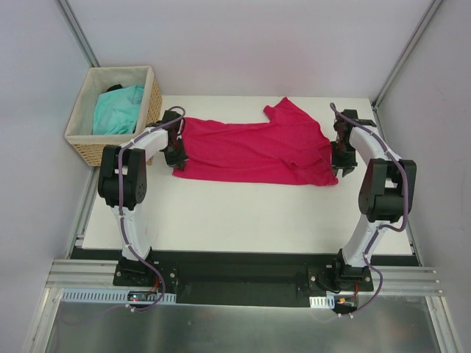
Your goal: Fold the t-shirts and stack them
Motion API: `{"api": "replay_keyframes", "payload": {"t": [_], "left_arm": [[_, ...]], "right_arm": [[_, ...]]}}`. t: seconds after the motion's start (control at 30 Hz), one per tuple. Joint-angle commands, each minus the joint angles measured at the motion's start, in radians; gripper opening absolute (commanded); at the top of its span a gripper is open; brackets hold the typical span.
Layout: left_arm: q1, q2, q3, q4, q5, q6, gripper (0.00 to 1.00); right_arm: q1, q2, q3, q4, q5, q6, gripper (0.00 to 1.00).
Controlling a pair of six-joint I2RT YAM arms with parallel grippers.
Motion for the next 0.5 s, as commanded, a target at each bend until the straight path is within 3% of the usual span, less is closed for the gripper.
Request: {"api": "replay_keyframes", "payload": {"t": [0.0,0.47], "left_arm": [[-0.008,0.025,0.021,-0.033,-0.016,0.009,0.0],[-0.008,0.033,0.039,-0.038,-0.011,0.018,0.0]], "right_arm": [[0.006,-0.116,-0.031,-0.056,-0.005,0.01,0.36],[0.049,-0.124,-0.06,-0.011,-0.145,0.038,0.41]]}}
